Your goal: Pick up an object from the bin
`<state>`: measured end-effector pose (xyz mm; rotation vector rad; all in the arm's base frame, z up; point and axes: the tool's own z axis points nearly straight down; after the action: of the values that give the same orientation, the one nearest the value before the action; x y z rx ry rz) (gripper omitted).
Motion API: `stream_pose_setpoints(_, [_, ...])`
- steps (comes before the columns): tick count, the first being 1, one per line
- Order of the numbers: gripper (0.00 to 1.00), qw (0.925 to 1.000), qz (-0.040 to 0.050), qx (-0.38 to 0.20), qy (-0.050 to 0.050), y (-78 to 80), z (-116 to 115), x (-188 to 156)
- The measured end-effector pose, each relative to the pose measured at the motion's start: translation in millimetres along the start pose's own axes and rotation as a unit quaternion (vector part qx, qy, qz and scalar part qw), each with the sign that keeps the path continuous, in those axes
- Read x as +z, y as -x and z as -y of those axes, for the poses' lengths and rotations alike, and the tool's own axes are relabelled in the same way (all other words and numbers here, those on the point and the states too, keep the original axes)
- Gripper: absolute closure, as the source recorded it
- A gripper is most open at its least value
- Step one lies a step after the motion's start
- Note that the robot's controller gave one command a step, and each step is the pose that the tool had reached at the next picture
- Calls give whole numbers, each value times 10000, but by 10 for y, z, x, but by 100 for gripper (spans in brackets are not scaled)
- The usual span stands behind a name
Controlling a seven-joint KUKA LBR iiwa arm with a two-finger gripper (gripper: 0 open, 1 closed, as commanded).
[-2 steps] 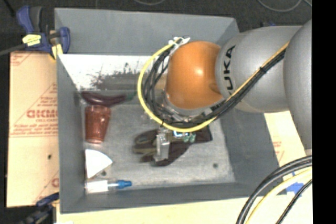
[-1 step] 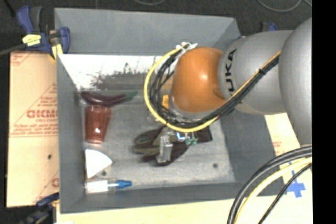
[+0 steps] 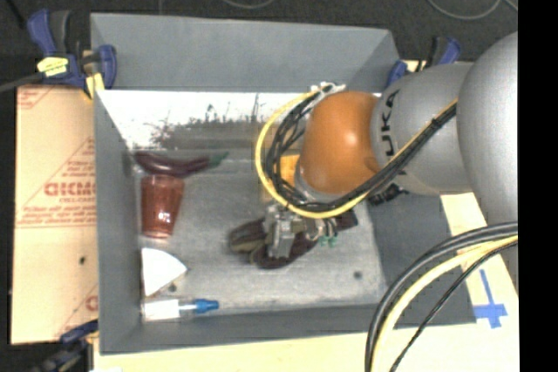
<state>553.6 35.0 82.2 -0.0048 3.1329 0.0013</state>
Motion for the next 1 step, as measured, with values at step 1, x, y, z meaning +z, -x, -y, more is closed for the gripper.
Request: stream_pose_setpoints(1, [100,10000,0,6,1,0,0,0])
